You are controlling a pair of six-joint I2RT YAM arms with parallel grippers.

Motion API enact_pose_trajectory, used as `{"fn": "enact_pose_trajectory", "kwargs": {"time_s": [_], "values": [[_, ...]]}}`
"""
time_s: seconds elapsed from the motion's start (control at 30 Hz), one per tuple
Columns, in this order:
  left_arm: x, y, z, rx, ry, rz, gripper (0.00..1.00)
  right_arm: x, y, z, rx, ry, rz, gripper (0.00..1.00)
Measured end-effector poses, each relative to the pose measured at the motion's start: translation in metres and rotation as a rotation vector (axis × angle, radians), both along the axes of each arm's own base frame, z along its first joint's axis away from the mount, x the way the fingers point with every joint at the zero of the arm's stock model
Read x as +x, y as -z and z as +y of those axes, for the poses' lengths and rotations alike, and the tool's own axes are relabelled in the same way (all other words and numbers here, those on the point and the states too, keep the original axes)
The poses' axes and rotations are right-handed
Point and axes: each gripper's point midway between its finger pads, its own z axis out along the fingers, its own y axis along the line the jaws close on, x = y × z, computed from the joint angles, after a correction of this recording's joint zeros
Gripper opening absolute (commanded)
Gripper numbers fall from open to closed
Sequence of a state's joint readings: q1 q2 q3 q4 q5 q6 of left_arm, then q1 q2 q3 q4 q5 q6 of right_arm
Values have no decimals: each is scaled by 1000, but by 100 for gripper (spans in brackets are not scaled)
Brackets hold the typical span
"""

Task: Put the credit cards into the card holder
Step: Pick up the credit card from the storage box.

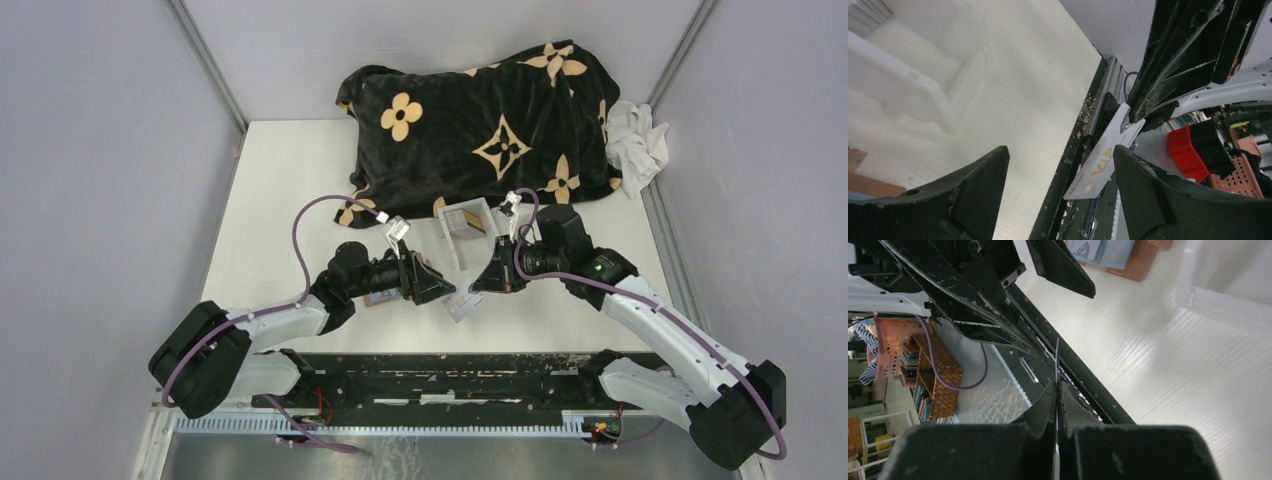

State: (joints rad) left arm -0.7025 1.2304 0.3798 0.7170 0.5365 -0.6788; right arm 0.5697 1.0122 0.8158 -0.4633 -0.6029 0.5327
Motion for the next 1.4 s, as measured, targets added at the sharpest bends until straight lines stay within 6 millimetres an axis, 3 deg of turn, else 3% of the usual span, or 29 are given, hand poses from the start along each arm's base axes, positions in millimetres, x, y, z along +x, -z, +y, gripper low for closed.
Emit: {"fn": "enact_pose_trajectory", "kwargs": {"time_s": [0.2, 0.3, 0.43, 0.67, 0.73, 0.9, 1.1, 1.23, 1.4], "values": [[-12, -3, -8, -22, 107, -5, 79, -3, -4, 5, 38, -22, 6, 1], [-17, 0, -11, -23, 147, 2, 72, -2, -4, 9, 54, -32, 14, 1], [-23, 3, -13, -25, 194, 10, 55, 2, 5, 15, 58, -43, 46, 1], [-29, 0, -14, -44, 235, -7, 8, 9, 16, 22, 58, -44, 90, 1], [-30, 1, -14, -45, 238, -8, 3, 9, 18, 23, 57, -44, 96, 1], [-31, 2, -12, -46, 239, -9, 3, 10, 21, 24, 54, -46, 107, 1], [-24, 9, -7, -33, 177, -2, 3, 17, 26, 22, 28, -18, 102, 43], [-2, 23, 15, 20, -31, 26, 3, 34, 17, 21, 2, 32, 31, 46], [23, 27, 48, 64, -302, 23, 3, 58, 7, 33, -45, 71, -63, 45]]}}
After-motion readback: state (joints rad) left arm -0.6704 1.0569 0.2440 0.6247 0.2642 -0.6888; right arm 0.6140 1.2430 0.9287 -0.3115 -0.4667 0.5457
